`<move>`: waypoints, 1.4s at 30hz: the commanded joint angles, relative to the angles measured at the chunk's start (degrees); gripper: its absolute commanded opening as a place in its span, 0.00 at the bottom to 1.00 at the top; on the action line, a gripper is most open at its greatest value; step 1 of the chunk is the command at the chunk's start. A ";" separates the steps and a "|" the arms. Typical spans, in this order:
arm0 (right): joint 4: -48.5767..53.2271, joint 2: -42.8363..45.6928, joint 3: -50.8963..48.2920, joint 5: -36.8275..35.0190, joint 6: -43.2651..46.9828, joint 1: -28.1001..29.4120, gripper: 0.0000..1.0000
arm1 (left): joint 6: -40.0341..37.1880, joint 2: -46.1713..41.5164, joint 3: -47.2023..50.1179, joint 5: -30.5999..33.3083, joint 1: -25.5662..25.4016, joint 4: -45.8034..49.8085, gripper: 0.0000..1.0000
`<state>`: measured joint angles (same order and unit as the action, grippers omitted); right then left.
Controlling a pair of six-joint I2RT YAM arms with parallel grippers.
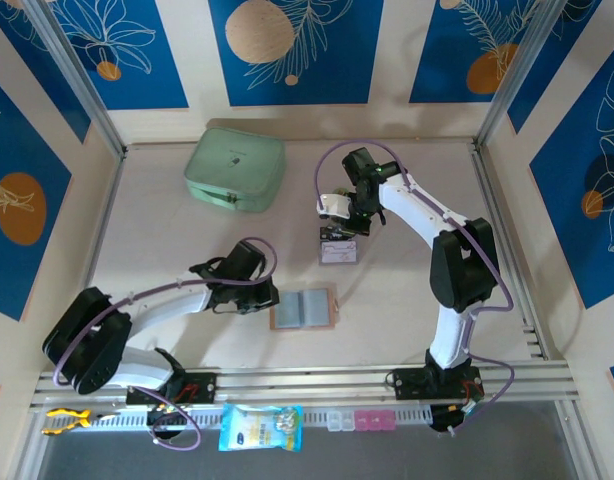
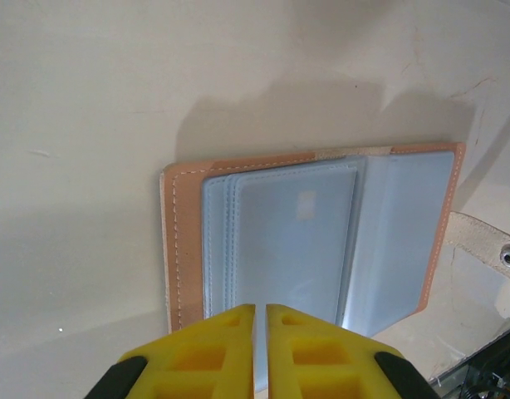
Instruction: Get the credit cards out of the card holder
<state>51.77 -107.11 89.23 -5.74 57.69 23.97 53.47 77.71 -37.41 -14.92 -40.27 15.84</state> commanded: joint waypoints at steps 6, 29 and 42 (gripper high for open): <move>-1.28 0.29 0.48 -1.44 -1.59 -0.22 0.17 | -0.72 -1.42 0.93 0.50 0.86 1.39 0.11; -8.10 11.35 -10.60 7.10 -33.82 4.71 0.12 | -1.94 1.52 -0.04 -0.20 0.97 1.44 0.09; -18.12 17.79 -22.78 13.24 -74.28 11.05 0.12 | -1.15 1.49 1.62 -0.51 0.86 1.29 0.07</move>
<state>36.84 -91.33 68.82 3.75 -2.61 33.32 52.40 79.11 -36.93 -14.94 -40.12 15.94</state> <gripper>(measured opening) 0.122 0.076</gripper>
